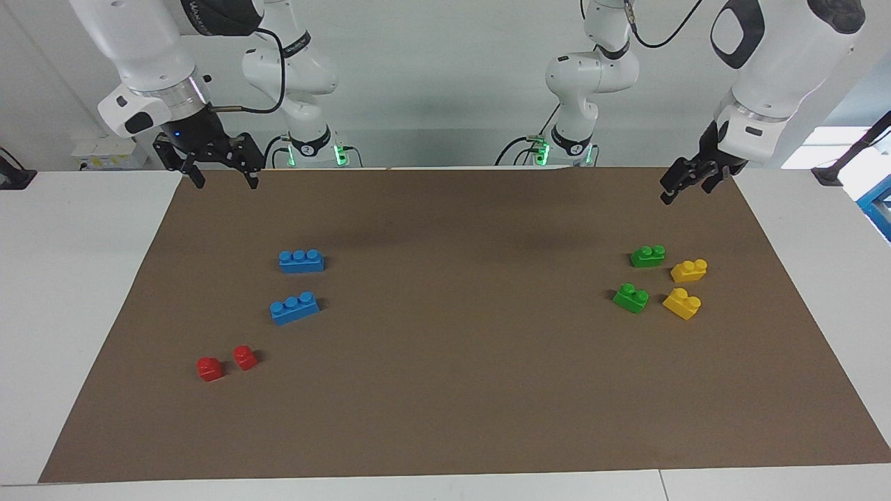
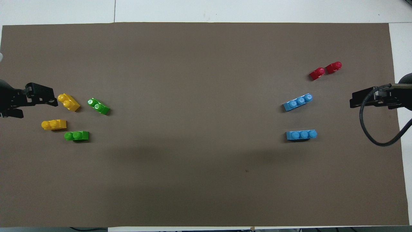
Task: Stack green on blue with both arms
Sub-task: 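Reach the left gripper past the yellow brick to the green brick, then grasp the green brick with the left gripper while the right gripper reaches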
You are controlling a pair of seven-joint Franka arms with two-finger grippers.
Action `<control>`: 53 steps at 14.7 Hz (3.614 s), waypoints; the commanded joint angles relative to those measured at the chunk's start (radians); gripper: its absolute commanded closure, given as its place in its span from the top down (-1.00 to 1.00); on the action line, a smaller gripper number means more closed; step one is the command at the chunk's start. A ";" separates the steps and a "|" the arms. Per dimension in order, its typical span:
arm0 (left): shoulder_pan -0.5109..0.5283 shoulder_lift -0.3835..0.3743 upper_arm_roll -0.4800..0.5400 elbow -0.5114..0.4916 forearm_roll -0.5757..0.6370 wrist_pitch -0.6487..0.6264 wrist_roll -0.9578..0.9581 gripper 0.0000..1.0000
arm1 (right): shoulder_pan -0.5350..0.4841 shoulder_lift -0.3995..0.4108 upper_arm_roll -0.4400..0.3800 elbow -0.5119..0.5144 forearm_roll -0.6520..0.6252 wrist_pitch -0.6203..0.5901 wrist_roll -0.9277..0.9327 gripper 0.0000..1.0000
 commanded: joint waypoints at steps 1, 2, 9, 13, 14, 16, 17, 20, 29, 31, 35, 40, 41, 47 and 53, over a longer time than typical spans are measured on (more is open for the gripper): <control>0.000 -0.098 0.003 -0.223 -0.014 0.164 -0.092 1.00 | -0.013 -0.010 0.008 -0.009 -0.023 -0.007 0.001 0.97; 0.006 -0.103 0.003 -0.270 -0.014 0.213 -0.103 1.00 | -0.013 -0.010 0.008 -0.009 -0.023 -0.007 0.001 0.97; 0.000 0.041 0.003 -0.348 -0.014 0.422 -0.475 1.00 | -0.013 -0.010 0.008 -0.009 -0.023 -0.005 0.001 0.97; -0.003 0.160 0.005 -0.331 -0.007 0.517 -0.638 1.00 | -0.013 -0.010 0.008 -0.015 -0.023 0.008 0.004 0.97; -0.004 0.187 0.005 -0.326 -0.005 0.560 -0.684 1.00 | -0.013 -0.010 0.008 -0.021 -0.023 0.022 0.009 0.97; 0.002 0.216 0.005 -0.325 -0.004 0.587 -0.692 1.00 | -0.013 -0.010 0.008 -0.027 -0.023 0.031 0.053 0.97; 0.002 0.233 0.005 -0.315 -0.004 0.606 -0.692 1.00 | -0.013 -0.007 0.010 -0.030 -0.023 0.034 0.071 0.96; 0.003 0.268 0.003 -0.302 -0.004 0.651 -0.700 1.00 | -0.009 0.007 0.011 -0.078 -0.023 0.114 0.201 0.96; -0.017 0.337 0.005 -0.292 0.044 0.712 -0.724 1.00 | -0.001 0.242 0.014 -0.098 0.001 0.307 0.812 0.92; -0.014 0.337 0.005 -0.292 0.044 0.711 -0.723 1.00 | -0.008 0.272 0.013 -0.099 0.066 0.336 0.842 0.92; -0.007 0.337 0.005 -0.291 0.044 0.718 -0.723 0.94 | -0.013 0.325 0.013 -0.104 0.132 0.380 0.874 0.92; -0.007 0.353 0.005 -0.291 0.046 0.748 -0.726 0.34 | -0.019 0.357 0.011 -0.095 0.282 0.416 1.009 0.88; -0.007 0.353 0.005 -0.291 0.046 0.748 -0.726 -0.16 | -0.019 0.358 0.013 -0.095 0.297 0.429 1.062 0.86; -0.001 0.359 0.003 -0.266 0.046 0.766 -0.718 -1.00 | -0.079 0.414 0.011 -0.076 0.342 0.416 1.080 0.86; -0.004 0.336 0.003 -0.233 0.046 0.676 -0.721 -1.00 | -0.119 0.480 0.011 -0.090 0.347 0.415 0.917 0.86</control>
